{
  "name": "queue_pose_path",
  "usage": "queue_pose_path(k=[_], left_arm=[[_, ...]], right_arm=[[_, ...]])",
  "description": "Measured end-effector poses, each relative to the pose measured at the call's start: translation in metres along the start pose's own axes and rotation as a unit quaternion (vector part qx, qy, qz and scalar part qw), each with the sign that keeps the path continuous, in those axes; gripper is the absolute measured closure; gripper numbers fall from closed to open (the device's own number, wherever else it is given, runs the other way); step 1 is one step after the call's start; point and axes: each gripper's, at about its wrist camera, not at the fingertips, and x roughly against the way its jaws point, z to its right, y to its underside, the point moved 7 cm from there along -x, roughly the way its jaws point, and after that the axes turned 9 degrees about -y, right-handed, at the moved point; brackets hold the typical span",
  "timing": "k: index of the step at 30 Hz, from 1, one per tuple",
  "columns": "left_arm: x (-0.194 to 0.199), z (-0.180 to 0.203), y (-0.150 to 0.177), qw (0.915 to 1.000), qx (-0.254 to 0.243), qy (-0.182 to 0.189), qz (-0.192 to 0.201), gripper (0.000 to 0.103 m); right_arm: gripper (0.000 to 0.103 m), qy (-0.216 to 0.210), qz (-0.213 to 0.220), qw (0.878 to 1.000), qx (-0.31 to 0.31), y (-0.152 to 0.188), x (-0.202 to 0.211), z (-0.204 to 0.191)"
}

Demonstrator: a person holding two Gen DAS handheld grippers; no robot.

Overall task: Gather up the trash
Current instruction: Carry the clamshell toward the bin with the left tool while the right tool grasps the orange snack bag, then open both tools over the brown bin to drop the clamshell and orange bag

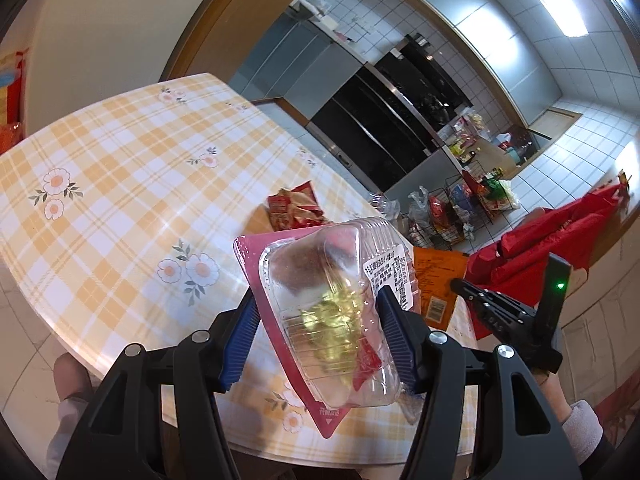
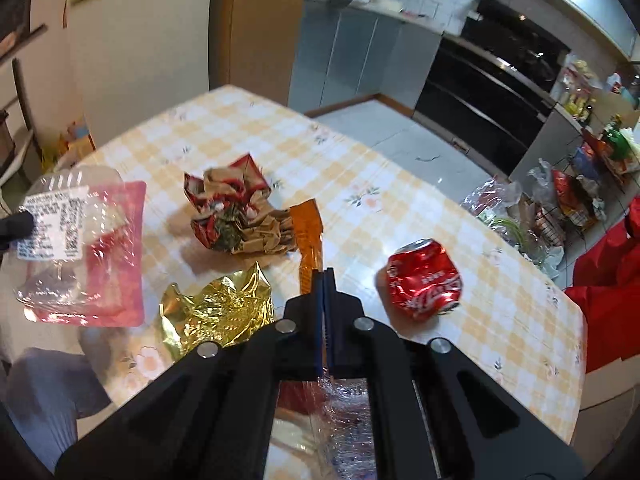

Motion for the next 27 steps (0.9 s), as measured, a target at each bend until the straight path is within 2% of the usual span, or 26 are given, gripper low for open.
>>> queue_pose_path(k=[6,11,15,18,27], left_arm=[[0.026,0.016,0.009,0.9999,-0.011,0.009,0.007,0.045],[0.048,0.027,0.018,0.9995,-0.023,0.014,0.014,0.045],[0.063,0.031,0.034,0.9994,-0.030,0.016,0.012,0.045],[0.076,0.034,0.050,0.9991,-0.038,0.018,0.010,0.045],[0.105,0.037,0.098,0.9975,-0.066,0.024,0.000,0.045]], right_arm=[[0.098,-0.007,0.038,0.999,-0.010,0.008,0.059,-0.005],[0.098,-0.022,0.064,0.998,-0.019,0.032,0.108,-0.020],[0.098,-0.030,0.072,0.996,-0.037,0.067,0.138,-0.033],[0.098,-0.036,0.069,0.995,-0.059,0.107,0.156,-0.046],[0.098,-0.052,0.051,0.991,-0.111,0.207,0.177,-0.087]])
